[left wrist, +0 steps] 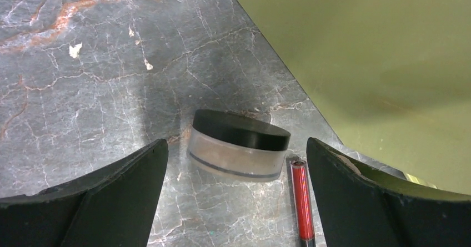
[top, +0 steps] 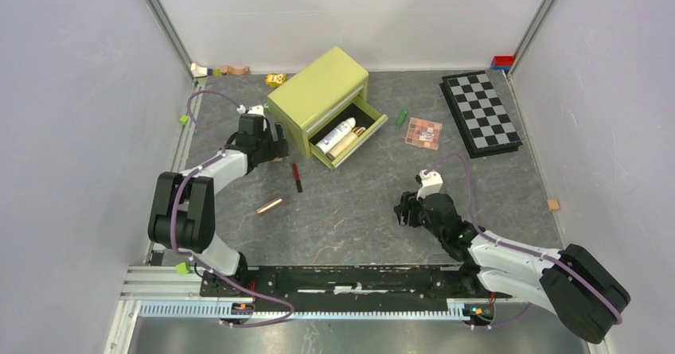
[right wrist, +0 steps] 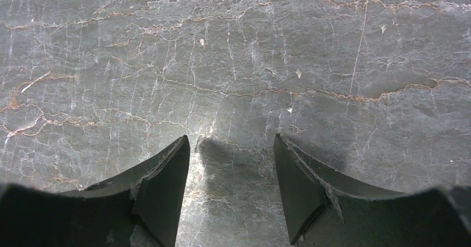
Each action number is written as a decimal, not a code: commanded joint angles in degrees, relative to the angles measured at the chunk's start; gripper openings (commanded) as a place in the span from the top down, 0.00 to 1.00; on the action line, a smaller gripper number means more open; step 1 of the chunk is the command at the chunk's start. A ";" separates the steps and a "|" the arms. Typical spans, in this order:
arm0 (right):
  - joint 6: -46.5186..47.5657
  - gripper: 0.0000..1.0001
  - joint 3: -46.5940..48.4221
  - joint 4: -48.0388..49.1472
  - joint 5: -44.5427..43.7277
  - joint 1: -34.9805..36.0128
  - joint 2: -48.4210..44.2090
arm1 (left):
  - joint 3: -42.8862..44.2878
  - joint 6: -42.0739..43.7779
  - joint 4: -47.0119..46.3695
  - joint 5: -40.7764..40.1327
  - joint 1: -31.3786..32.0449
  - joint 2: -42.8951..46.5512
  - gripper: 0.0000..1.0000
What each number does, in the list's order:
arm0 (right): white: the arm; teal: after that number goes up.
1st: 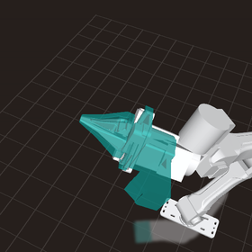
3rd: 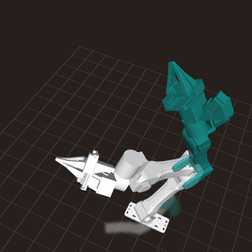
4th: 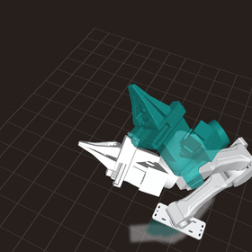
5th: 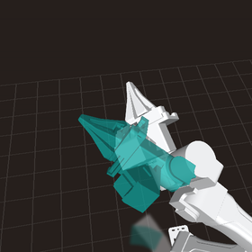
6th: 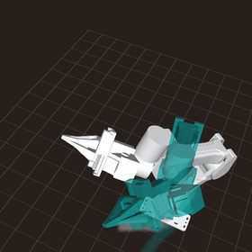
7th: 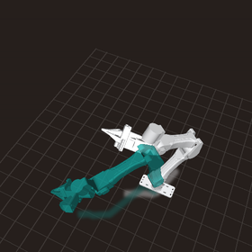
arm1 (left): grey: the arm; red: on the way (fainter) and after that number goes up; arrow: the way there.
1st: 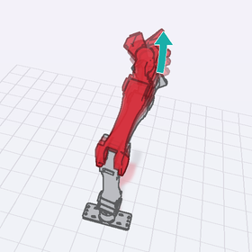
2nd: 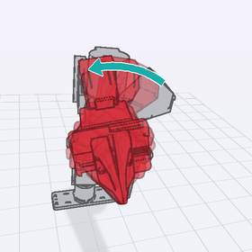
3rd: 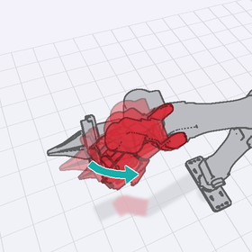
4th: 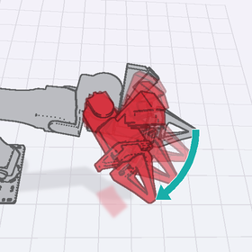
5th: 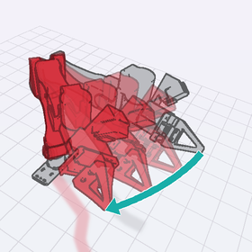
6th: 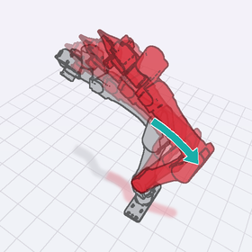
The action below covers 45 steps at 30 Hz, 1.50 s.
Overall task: Organize the makeup
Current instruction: Pick up the makeup from the center of the board.
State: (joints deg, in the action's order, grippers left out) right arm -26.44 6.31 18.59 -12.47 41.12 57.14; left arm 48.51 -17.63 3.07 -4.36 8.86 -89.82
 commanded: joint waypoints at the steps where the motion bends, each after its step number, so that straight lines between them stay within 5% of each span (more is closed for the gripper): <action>1: -0.07 0.36 -1.78 -10.06 3.23 -0.10 2.96 | 3.25 1.83 -2.88 2.69 -1.36 -1.68 0.01; 11: -0.04 0.36 -1.25 -9.98 3.28 -0.13 4.73 | 5.21 0.41 -0.93 6.92 -1.91 -4.61 0.18; 33: -0.26 0.37 -1.04 -10.06 3.25 -0.08 5.03 | 5.19 -1.15 2.51 6.38 -1.92 -4.56 0.31; 45: -0.39 0.36 2.56 -14.63 3.77 -0.09 -2.82 | 2.87 -6.89 7.88 5.95 -1.79 13.30 0.46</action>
State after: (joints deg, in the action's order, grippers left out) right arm -26.11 8.10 15.29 -11.49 41.12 56.53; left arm 51.13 -20.58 9.67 1.34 7.18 -84.84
